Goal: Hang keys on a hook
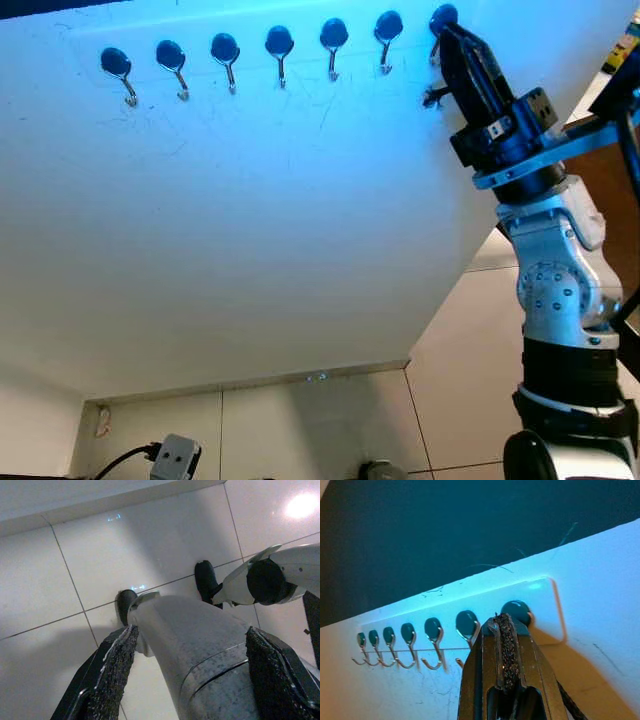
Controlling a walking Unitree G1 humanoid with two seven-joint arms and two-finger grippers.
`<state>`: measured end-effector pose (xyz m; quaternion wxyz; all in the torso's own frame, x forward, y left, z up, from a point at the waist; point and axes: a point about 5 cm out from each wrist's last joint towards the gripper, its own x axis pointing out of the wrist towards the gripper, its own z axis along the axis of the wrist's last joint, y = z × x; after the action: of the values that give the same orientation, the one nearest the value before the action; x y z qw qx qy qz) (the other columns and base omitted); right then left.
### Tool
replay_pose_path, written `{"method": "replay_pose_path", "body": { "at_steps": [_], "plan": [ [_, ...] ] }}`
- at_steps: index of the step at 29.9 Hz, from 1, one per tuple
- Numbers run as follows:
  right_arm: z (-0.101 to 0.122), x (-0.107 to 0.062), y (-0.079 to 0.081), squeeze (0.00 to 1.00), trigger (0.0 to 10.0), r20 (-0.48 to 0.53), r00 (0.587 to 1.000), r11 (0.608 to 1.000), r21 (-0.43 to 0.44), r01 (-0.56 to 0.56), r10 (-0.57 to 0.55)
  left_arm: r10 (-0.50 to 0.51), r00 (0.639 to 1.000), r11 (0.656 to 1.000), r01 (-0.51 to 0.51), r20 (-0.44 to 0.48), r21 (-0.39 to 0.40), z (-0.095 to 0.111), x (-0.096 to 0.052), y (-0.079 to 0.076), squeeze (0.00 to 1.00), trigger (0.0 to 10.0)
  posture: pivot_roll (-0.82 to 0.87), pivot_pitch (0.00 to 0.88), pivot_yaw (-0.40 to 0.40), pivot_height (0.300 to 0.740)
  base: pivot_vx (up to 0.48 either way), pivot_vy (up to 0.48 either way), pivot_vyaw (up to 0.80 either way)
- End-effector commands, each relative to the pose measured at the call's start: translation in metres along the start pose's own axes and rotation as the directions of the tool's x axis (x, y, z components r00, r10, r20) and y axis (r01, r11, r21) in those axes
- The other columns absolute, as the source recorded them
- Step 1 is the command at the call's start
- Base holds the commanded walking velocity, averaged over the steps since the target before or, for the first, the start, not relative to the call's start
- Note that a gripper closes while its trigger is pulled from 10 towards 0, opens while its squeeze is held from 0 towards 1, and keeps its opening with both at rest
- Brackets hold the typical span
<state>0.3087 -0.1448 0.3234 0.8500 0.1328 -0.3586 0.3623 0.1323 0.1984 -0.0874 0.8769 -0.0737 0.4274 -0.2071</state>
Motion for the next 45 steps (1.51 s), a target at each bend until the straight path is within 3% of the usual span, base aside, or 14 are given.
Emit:
{"method": "replay_pose_path", "body": {
  "at_steps": [1,11,45],
  "plan": [
    [0.001,0.007,0.007,0.0,10.0,0.012,0.999,0.999,0.013,-0.048,0.048,-0.007,0.981,0.999,-0.003,-0.196,-0.054,-0.05,-0.02,-0.003,0.0,10.0,0.02,0.162,0.121,0.74,0.0,0.0,0.0],
    [-0.002,0.01,0.016,0.0,10.0,0.01,0.996,0.995,0.037,-0.088,0.087,-0.028,0.984,0.998,0.018,-0.175,-0.056,-0.046,-0.017,-0.006,0.0,10.0,0.02,0.165,0.12,0.74,0.0,0.0,0.0],
    [0.015,0.013,0.014,0.0,10.0,0.025,0.995,0.994,-0.04,-0.097,0.099,-0.061,0.989,0.998,0.056,-0.138,-0.042,-0.035,-0.011,-0.009,0.0,10.0,0.01,0.152,0.122,0.74,0.0,0.0,0.0]
  ]
}}
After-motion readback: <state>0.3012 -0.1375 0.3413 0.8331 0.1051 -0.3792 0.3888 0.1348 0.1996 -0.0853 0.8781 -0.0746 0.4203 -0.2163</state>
